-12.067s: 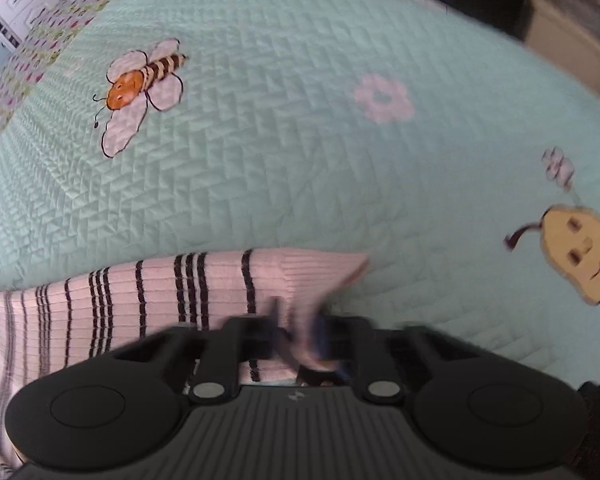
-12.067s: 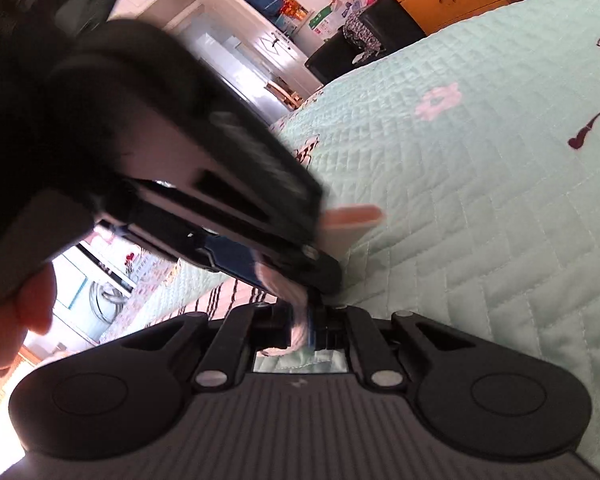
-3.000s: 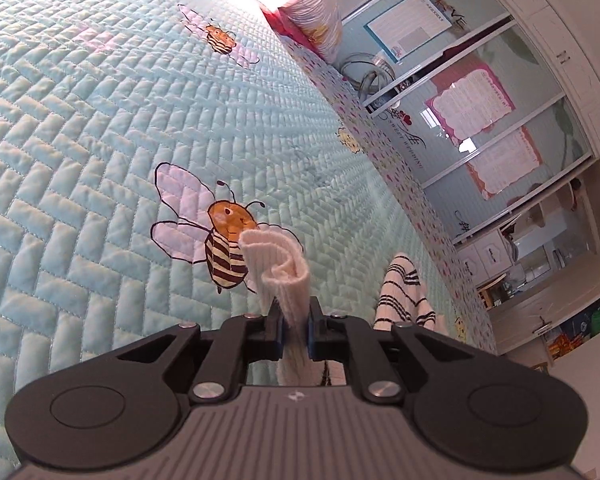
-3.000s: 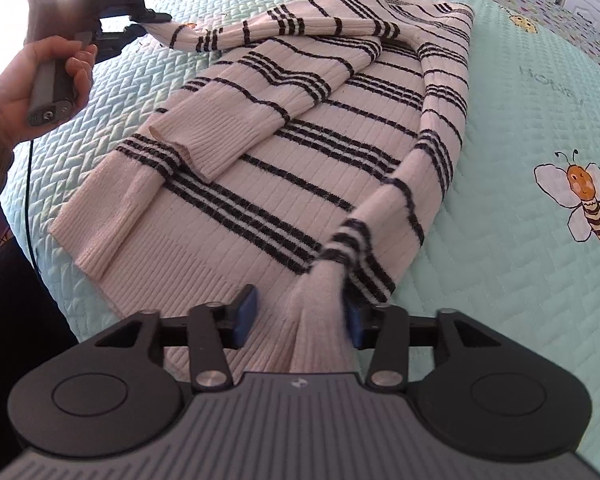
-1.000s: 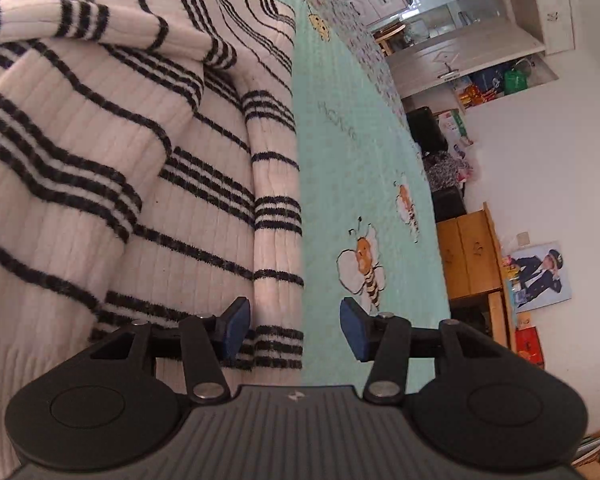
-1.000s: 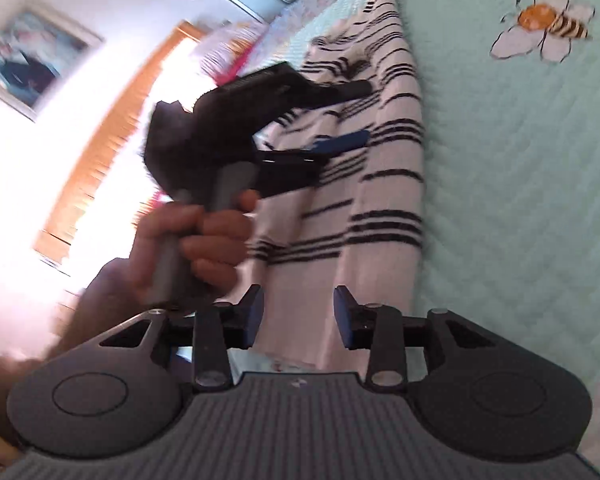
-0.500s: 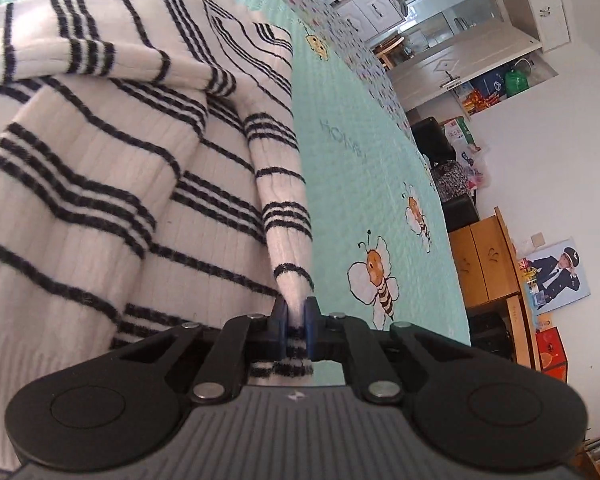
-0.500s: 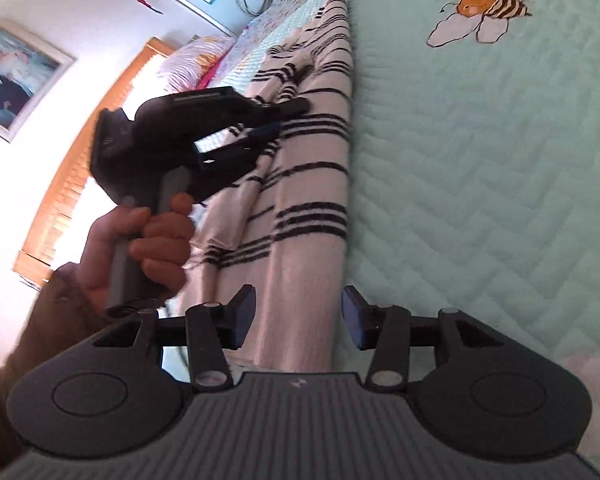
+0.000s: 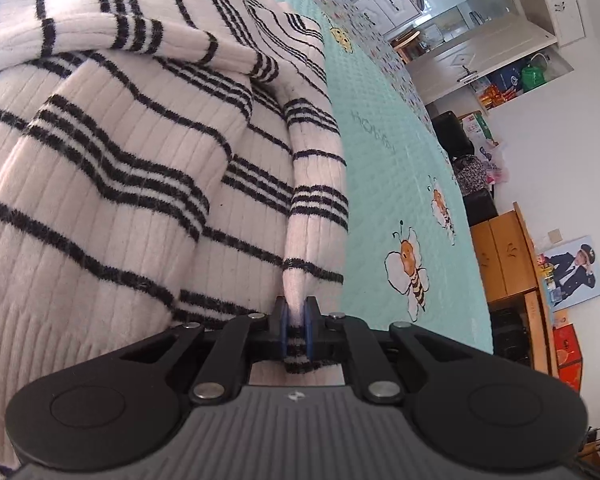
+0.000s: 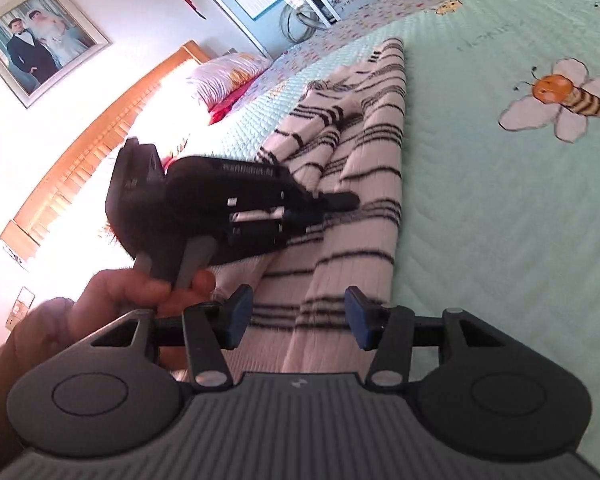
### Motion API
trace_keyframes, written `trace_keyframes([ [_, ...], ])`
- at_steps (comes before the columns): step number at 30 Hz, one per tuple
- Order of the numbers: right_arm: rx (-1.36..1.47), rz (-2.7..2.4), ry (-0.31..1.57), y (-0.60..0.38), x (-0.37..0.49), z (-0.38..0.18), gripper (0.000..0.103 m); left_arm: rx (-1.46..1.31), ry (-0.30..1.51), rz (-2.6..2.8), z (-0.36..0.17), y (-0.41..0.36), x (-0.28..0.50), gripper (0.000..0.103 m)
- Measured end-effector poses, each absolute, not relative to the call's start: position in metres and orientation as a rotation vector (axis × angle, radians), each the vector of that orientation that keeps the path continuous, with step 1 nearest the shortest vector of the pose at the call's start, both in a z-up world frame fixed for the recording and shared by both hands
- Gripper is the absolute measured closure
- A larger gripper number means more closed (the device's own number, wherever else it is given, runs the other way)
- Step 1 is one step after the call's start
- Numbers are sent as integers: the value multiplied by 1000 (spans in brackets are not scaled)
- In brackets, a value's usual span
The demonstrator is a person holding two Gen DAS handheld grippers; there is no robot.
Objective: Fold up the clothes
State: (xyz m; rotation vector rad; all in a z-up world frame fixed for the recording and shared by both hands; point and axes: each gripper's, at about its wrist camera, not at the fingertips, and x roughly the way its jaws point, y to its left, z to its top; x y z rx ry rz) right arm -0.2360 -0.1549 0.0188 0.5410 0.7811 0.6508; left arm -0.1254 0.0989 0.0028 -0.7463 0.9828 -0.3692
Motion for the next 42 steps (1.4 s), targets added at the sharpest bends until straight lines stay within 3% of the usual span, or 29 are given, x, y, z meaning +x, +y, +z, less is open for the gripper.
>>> trace_keyframes([
  [2, 674, 674, 782, -160, -224, 11, 65, -750, 984, -355, 2, 103, -126, 96],
  [6, 964, 649, 799, -177, -202, -14, 66, -755, 987, -359, 0, 106, -129, 96],
  [11, 1040, 687, 854, -171, -184, -36, 66, -791, 994, -366, -3, 108, -124, 96],
  [12, 1049, 669, 902, -168, -181, -45, 71, -797, 996, -370, -3, 108, -120, 96],
  [13, 1087, 666, 927, -168, -180, -57, 88, -802, 999, -373, -4, 107, -116, 96],
  [15, 1117, 672, 934, -169, -179, -67, 98, -813, 1003, -379, -5, 107, -108, 96],
  [21, 1039, 708, 936, -164, -181, -64, 101, -846, 1015, -399, -9, 104, -84, 83],
  [29, 985, 733, 907, -160, -186, -65, 102, -941, 997, -425, -15, 102, -40, 76],
  [32, 974, 740, 899, -158, -186, -65, 102, -958, 973, -441, -14, 102, -28, 78],
  [34, 973, 742, 897, -158, -186, -65, 102, -928, 947, -433, -9, 101, -27, 91],
  [39, 966, 735, 900, -158, -186, -64, 103, -774, 854, -335, 21, 108, -50, 93],
  [42, 953, 724, 904, -158, -186, -63, 103, -724, 885, -312, 10, 108, -50, 93],
])
